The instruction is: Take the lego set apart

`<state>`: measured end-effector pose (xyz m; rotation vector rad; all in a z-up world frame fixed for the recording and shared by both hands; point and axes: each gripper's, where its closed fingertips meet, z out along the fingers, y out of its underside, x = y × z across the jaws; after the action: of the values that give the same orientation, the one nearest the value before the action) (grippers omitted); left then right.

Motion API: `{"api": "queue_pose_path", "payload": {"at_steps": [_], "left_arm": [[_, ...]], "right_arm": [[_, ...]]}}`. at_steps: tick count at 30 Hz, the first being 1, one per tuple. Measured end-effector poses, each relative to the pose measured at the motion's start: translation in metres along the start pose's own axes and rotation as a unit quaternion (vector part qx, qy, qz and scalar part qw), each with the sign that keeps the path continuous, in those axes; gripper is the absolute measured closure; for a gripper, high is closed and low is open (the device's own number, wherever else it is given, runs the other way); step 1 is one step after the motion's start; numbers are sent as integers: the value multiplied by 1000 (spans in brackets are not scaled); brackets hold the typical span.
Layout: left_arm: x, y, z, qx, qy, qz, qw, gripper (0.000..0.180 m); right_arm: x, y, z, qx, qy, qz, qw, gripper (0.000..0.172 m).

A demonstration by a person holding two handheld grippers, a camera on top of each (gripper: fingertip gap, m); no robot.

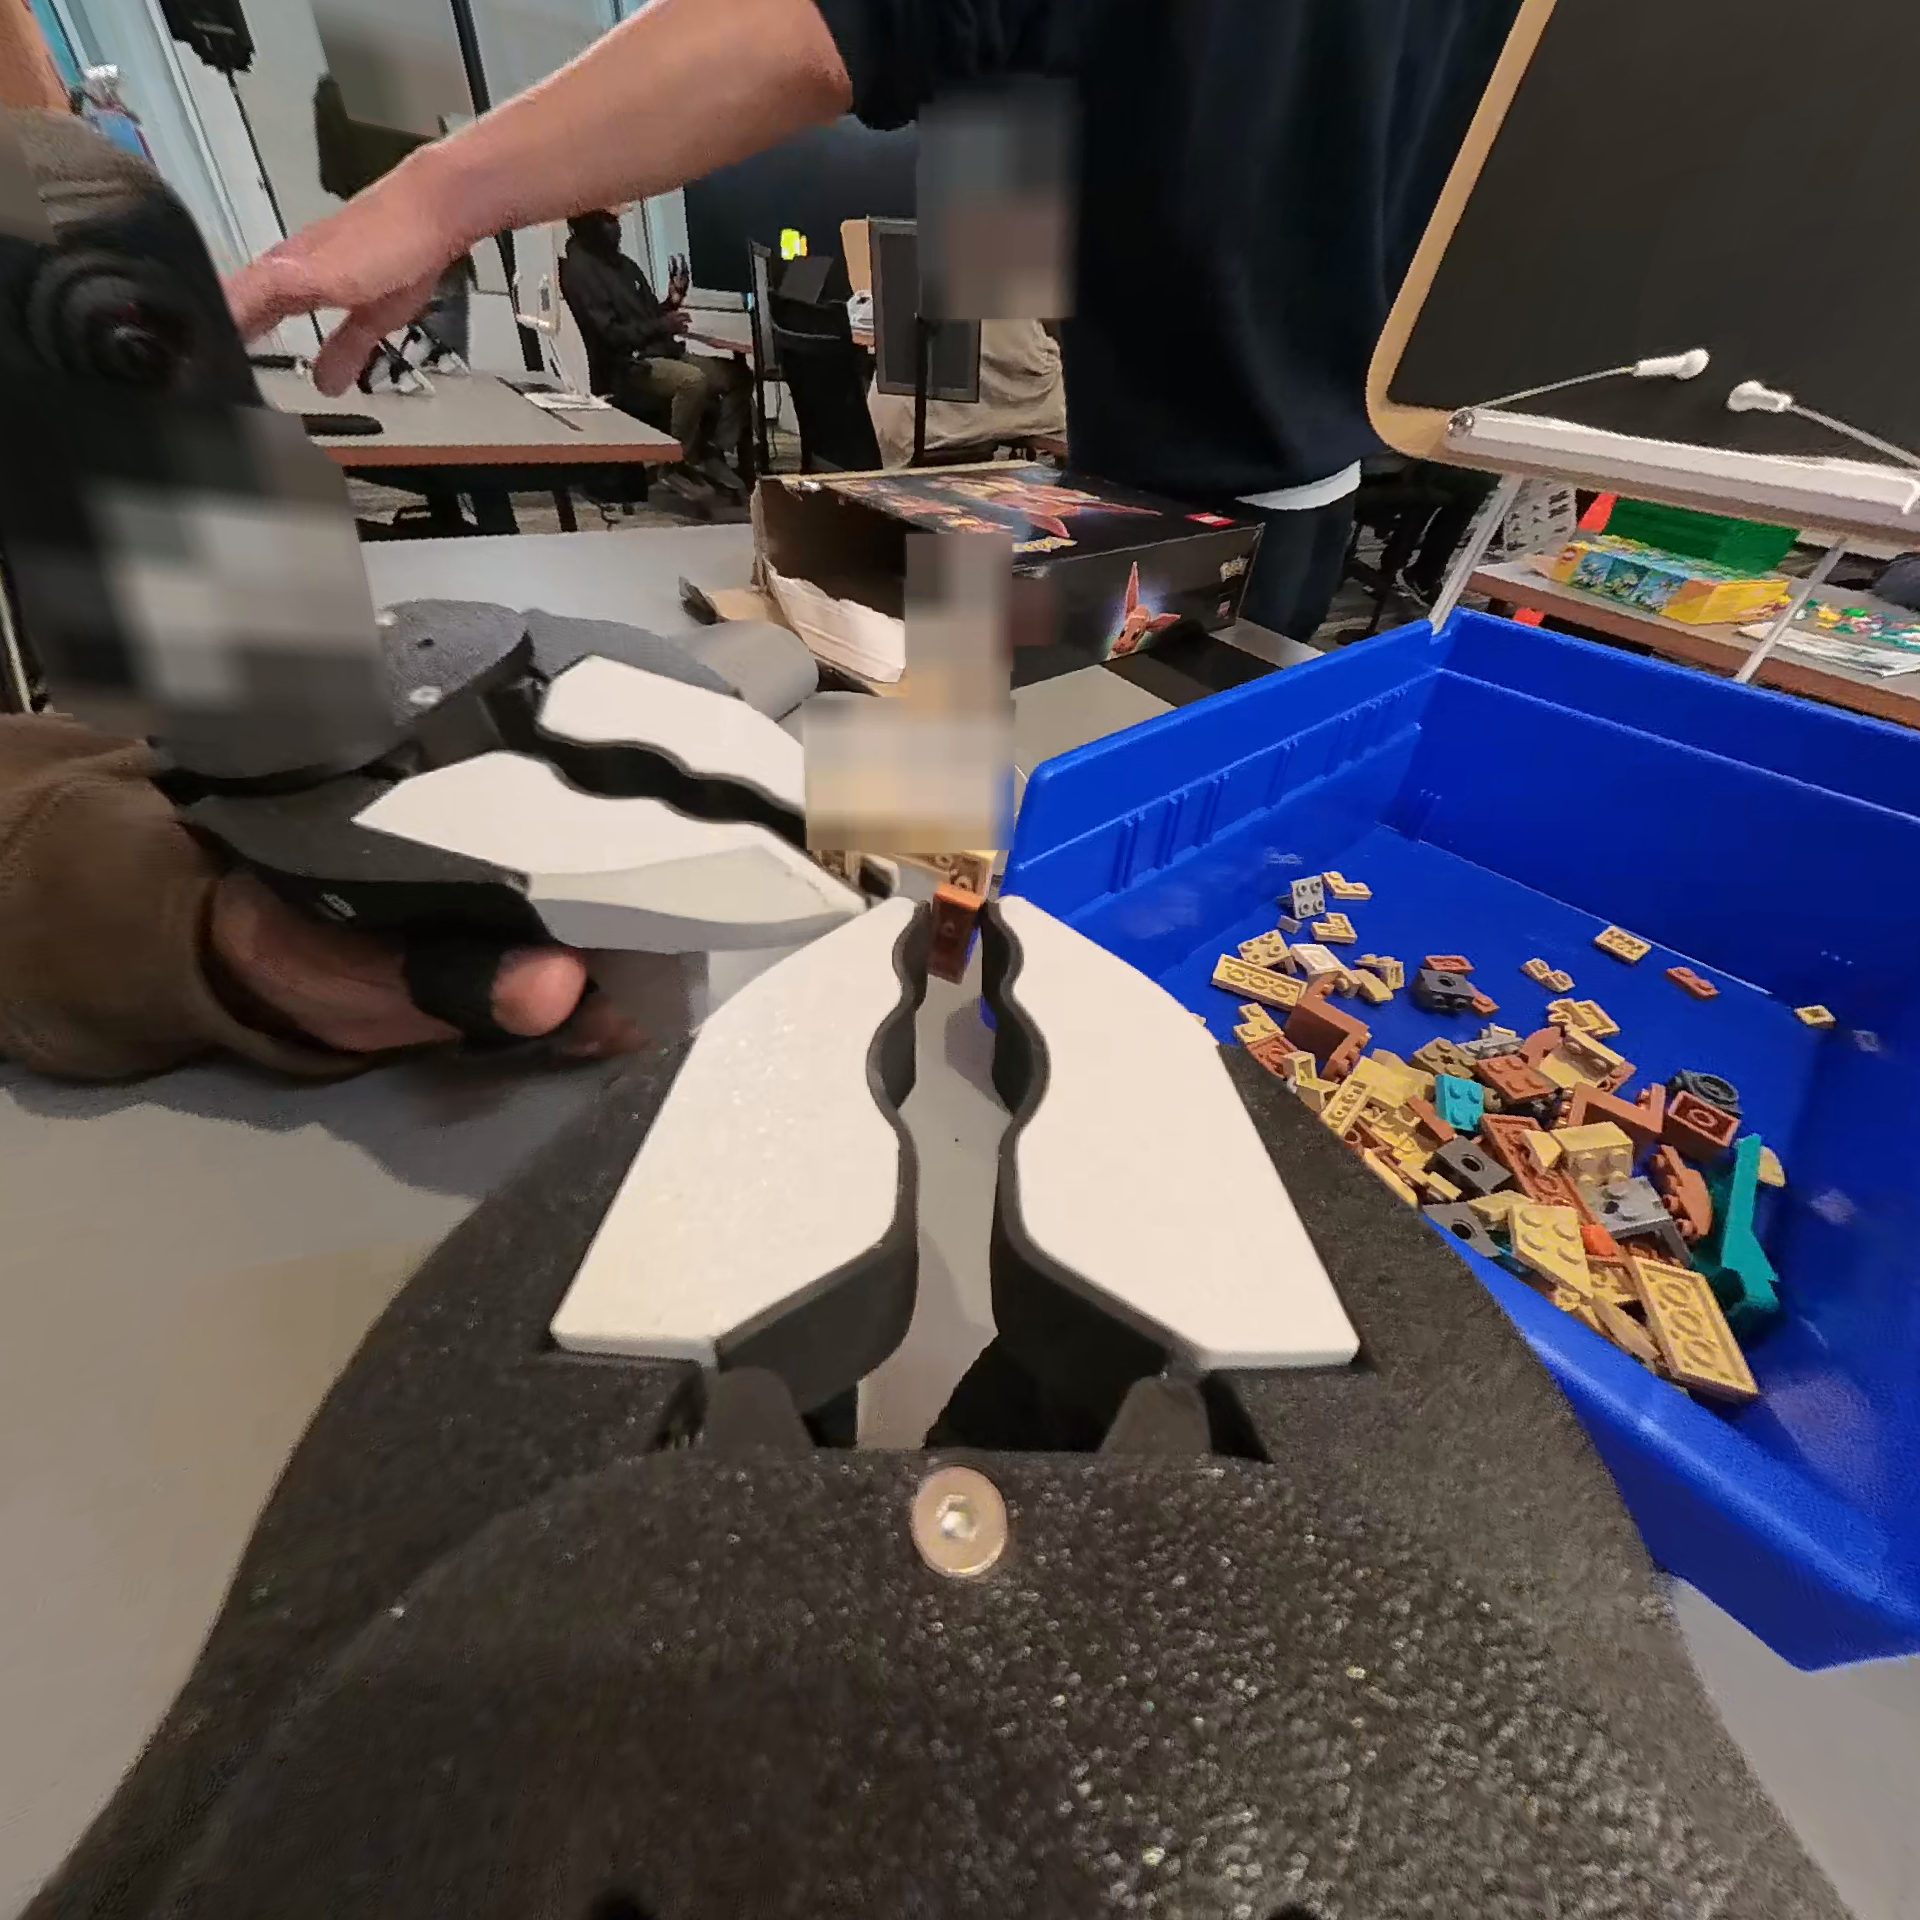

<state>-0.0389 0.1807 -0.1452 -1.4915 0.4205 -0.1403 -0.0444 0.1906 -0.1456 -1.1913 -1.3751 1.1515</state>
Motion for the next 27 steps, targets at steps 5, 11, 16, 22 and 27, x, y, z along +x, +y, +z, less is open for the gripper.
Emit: {"api": "queue_pose_path", "payload": {"at_steps": [5,11,16,22,27], "left_arm": [[2,-1,-1,-2,-11,26,1000,176],[5,-1,-1,0,0,16,1000,175],[2,-2,-4,2,25,-18,1000,176],[4,-2,-6,6,76,-83,994,176],[-16,-3,-9,27,55,-173,983,176]], "right_arm": [[0,0,0,-5,20,-32,999,162],[-1,0,1,-4,26,-9,1000,163],[-5,-1,-2,-5,9,-41,999,163],[-11,0,-4,6,-56,-5,998,162],[4,-2,-7,26,-52,37,998,164]]}}
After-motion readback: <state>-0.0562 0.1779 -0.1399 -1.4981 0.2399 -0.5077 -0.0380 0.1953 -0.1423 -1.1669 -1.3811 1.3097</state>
